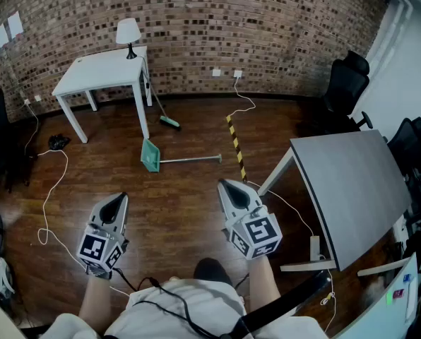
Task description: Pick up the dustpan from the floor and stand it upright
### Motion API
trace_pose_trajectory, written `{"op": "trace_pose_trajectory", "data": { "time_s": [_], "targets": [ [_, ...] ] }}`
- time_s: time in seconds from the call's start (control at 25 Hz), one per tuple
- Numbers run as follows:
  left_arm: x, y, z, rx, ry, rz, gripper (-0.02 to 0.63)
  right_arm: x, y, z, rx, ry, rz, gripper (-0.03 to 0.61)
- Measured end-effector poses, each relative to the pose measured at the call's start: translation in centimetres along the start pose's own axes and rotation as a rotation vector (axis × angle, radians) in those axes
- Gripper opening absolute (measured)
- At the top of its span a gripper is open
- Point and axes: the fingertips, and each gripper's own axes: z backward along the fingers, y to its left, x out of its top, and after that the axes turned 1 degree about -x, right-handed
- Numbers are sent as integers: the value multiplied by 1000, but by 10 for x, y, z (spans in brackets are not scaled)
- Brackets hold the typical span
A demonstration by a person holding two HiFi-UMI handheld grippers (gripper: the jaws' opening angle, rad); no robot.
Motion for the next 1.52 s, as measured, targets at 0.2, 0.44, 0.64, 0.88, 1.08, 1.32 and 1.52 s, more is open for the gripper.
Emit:
{"op": "trace_pose_trajectory", "data": {
  "time_s": [0.2, 0.44, 0.64, 0.88, 1.08, 1.32, 1.52],
  "targets": [
    [1, 12, -12, -6, -4, -7, -3, -3, -6, -14, -19, 23, 43, -5],
    [-15, 33, -51, 10, 12, 18, -3, -19, -40, -56, -8, 35, 5, -5],
    [-33, 61, -125, 32, 38, 30, -3, -31, -108, -113, -27, 24, 0, -5],
    [-31, 89, -244, 74, 61, 21, -2, -17, -200, -191, 13, 1, 7, -5],
    [-20, 102, -309, 96, 61, 5, -2, -6, -257, -241, 36, -17, 4, -5],
    [-30, 131, -340, 104, 88, -23, -2, -13, -279, -281, 2, -15, -55, -5],
    [-41, 155, -342, 90, 112, 0, -3, -21, -270, -301, -3, 19, -63, -5]
  ]
}}
